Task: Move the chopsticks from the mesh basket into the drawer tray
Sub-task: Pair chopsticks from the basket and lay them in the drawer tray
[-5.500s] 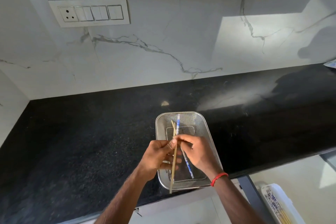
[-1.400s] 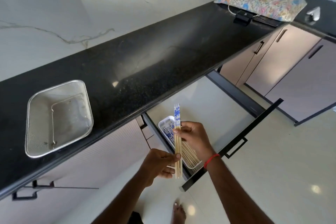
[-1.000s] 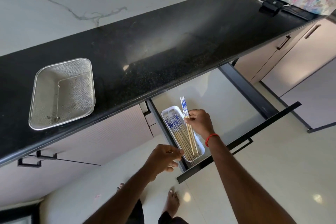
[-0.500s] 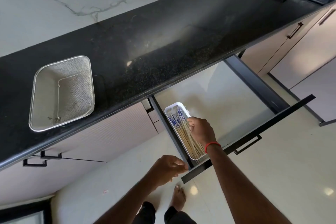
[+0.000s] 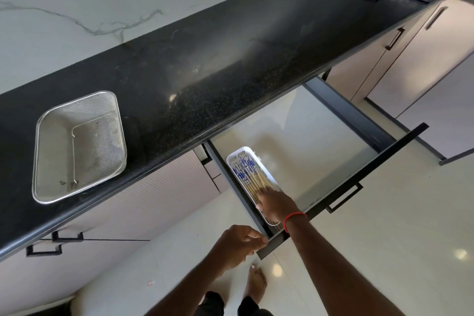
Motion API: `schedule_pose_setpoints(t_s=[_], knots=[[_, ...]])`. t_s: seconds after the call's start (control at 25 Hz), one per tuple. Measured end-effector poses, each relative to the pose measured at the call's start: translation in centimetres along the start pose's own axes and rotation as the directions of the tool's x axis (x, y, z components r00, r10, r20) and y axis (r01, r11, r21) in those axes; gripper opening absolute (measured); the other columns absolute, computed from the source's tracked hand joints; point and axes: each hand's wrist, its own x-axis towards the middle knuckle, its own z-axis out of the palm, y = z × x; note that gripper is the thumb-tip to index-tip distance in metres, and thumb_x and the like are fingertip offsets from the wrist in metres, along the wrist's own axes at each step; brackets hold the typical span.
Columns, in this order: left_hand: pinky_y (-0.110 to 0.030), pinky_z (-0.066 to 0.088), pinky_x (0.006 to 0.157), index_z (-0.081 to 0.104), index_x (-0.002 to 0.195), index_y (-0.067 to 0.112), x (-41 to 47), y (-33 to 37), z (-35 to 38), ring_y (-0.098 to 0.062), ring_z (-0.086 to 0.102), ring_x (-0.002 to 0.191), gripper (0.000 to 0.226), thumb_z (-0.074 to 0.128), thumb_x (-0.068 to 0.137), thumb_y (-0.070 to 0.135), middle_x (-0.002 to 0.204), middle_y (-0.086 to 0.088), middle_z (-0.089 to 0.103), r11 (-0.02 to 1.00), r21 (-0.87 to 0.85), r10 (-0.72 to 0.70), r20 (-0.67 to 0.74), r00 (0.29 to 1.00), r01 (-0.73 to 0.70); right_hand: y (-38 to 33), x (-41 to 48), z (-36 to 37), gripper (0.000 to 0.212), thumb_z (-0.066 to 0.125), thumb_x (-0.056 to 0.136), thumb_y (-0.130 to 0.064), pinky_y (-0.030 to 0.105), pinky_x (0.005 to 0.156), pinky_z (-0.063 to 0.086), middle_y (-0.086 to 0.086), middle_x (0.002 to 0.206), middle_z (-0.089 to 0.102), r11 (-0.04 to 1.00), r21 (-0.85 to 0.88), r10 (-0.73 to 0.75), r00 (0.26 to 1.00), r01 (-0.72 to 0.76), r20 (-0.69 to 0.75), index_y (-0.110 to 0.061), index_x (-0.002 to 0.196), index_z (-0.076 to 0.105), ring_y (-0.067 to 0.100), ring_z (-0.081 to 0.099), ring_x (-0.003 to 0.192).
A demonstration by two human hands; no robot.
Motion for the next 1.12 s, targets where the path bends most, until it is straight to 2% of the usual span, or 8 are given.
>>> schedule_pose_setpoints(t_s=[0.12,0.24,0.36,0.48,0.68,0.8,1.0,1.12], knots=[[-0.021,0.057,0.075,0.069,0.118,0.016,0.0,-0.3,-0.6,-0.006,0.069,0.088,0.039,0.065,0.092,0.046,0.110,-0.001,0.074,1.000,-0.007,-0.002,0.010,1.000,0.002,0.9,-0.3,-0.1,0.032,0.046,0.097,-0.037,0.040,0.080,0.052,0.011,0.104,0.067,0.994,-0.103,0.037,0.998,-0.030,0.060,-0.011,0.106,0.063,0.030,0.065,0.093],[-0.021,0.057,0.076,0.068,0.118,0.017,0.1,-0.2,-0.8,-0.006,0.070,0.089,0.039,0.064,0.092,0.045,0.112,-0.001,0.074,1.000,0.001,0.005,-0.005,1.000,-0.005,0.7,-0.6,-0.2,0.025,0.050,0.095,-0.027,0.039,0.078,0.052,0.012,0.098,0.069,0.988,-0.146,0.036,0.998,-0.041,-0.042,-0.009,0.098,0.067,0.032,0.067,0.088],[-0.024,0.059,0.078,0.068,0.117,0.017,0.2,-0.2,-0.8,-0.007,0.071,0.089,0.038,0.064,0.092,0.045,0.111,-0.001,0.075,1.000,-0.011,-0.005,-0.009,1.000,0.005,0.1,-0.3,-0.1,0.021,0.048,0.095,-0.012,0.040,0.082,0.054,0.014,0.105,0.069,0.986,-0.137,0.083,0.990,-0.098,-0.112,-0.008,0.105,0.065,0.033,0.068,0.095],[-0.024,0.058,0.078,0.068,0.118,0.017,0.0,-0.3,-1.1,-0.007,0.071,0.089,0.039,0.063,0.093,0.046,0.112,0.000,0.075,1.000,-0.003,-0.013,-0.014,1.000,0.013,-0.1,0.4,0.0,0.024,0.044,0.094,-0.005,0.041,0.083,0.055,0.015,0.107,0.068,0.985,-0.107,0.124,0.984,-0.138,-0.131,-0.006,0.107,0.064,0.034,0.068,0.098],[-0.023,0.059,0.078,0.069,0.120,0.017,-0.2,-1.0,-1.9,-0.008,0.072,0.090,0.041,0.063,0.093,0.047,0.107,0.006,0.074,0.999,-0.016,-0.036,-0.036,0.999,0.035,0.6,2.1,-0.3,0.023,0.041,0.098,-0.009,0.039,0.077,0.057,0.016,0.105,0.069,0.993,-0.062,0.087,0.980,-0.100,-0.181,-0.007,0.113,0.058,0.032,0.070,0.091],[-0.021,0.058,0.077,0.068,0.120,0.017,-0.3,-1.2,-2.1,-0.008,0.072,0.090,0.040,0.062,0.093,0.047,0.106,0.007,0.072,0.999,-0.018,-0.048,-0.040,0.998,0.047,0.3,2.2,0.0,0.025,0.043,0.097,-0.012,0.039,0.078,0.058,0.015,0.107,0.069,0.994,-0.046,0.092,0.974,-0.104,-0.206,-0.009,0.119,0.056,0.031,0.070,0.092],[-0.022,0.057,0.080,0.068,0.118,0.020,-0.6,-1.1,-2.5,-0.007,0.071,0.090,0.037,0.062,0.094,0.046,0.107,0.007,0.071,0.996,-0.048,-0.071,-0.030,0.997,0.069,-0.3,2.5,0.2,0.023,0.045,0.095,-0.009,0.039,0.080,0.058,0.015,0.106,0.070,0.995,-0.026,0.089,0.967,-0.099,-0.241,-0.010,0.115,0.057,0.031,0.070,0.093],[-0.022,0.057,0.082,0.066,0.120,0.019,-0.5,-1.1,-2.7,-0.011,0.071,0.097,0.038,0.062,0.094,0.046,0.113,0.005,0.071,0.995,-0.049,-0.085,-0.033,0.996,0.083,-0.1,2.8,-0.3,0.024,0.044,0.097,-0.013,0.038,0.076,0.058,0.015,0.104,0.071,0.994,-0.031,0.088,0.957,-0.100,-0.276,-0.011,0.118,0.058,0.031,0.071,0.090]])
